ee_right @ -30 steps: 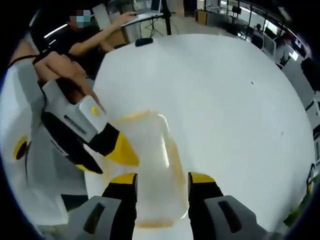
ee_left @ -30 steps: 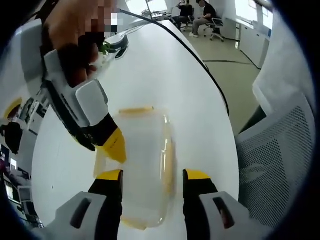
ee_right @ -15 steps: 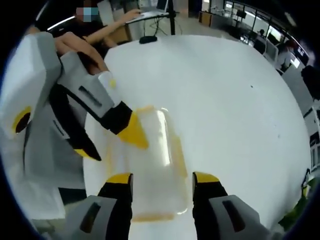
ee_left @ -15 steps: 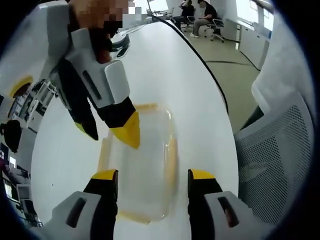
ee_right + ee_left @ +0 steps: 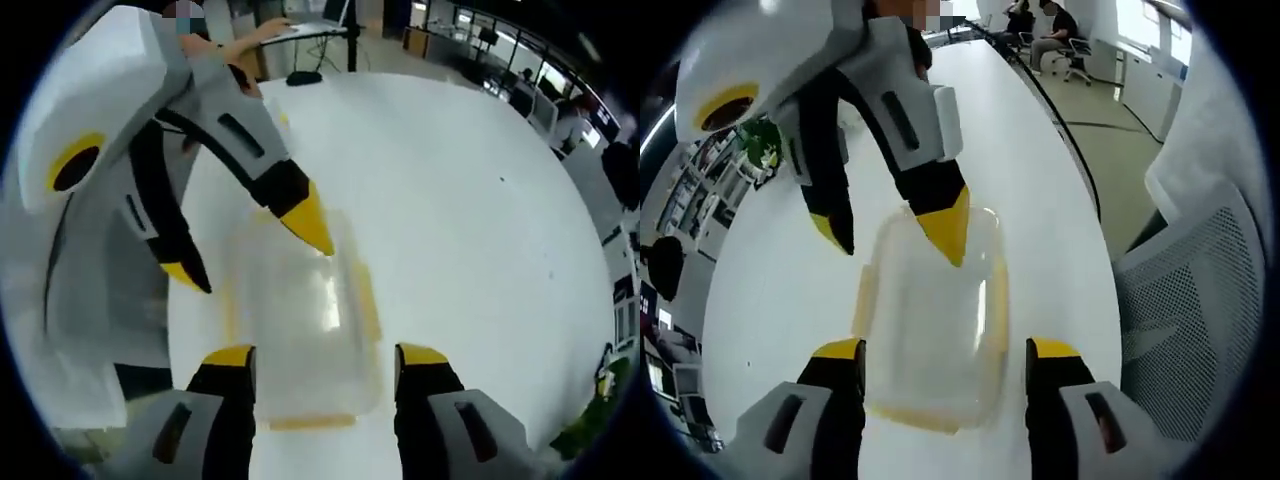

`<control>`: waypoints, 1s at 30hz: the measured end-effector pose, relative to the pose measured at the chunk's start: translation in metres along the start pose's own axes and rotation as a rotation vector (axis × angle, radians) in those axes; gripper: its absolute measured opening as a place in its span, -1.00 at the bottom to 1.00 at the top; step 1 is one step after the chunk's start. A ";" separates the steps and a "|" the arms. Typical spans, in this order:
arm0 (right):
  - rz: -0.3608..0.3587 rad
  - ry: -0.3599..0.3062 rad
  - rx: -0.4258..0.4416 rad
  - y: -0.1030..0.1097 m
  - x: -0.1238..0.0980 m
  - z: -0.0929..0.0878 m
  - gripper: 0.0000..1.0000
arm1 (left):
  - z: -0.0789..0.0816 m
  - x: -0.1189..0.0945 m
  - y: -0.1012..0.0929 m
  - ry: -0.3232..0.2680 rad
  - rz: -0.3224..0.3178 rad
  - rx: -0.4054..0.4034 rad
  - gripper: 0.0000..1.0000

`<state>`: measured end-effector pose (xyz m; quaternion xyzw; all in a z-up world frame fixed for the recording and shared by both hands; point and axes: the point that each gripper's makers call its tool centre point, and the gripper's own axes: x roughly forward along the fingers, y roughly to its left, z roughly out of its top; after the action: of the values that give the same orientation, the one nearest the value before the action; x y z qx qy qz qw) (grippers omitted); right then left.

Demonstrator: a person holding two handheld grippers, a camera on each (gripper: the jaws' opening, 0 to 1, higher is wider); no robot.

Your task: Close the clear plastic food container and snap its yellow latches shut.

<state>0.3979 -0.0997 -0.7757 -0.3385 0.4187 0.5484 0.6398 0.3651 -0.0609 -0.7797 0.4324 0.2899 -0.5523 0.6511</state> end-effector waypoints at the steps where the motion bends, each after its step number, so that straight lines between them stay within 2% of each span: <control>1: -0.004 0.002 -0.005 0.000 0.000 -0.001 0.12 | -0.001 0.000 0.001 0.003 -0.001 -0.003 0.36; 7: -0.018 0.006 -0.024 0.003 -0.003 -0.006 0.25 | -0.008 0.000 0.008 0.016 -0.003 -0.022 0.43; 16: -0.026 0.011 -0.053 0.011 -0.003 -0.012 0.28 | -0.015 0.004 0.016 0.025 -0.012 -0.060 0.55; 19: -0.049 0.016 -0.080 0.009 -0.002 -0.013 0.31 | -0.018 0.008 0.015 0.035 -0.025 -0.079 0.57; 30: -0.067 0.035 -0.104 0.014 0.006 -0.022 0.42 | -0.023 0.020 0.016 0.067 -0.020 -0.046 0.65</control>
<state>0.3810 -0.1143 -0.7904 -0.3946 0.3895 0.5416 0.6319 0.3876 -0.0499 -0.8033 0.4326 0.3284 -0.5373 0.6452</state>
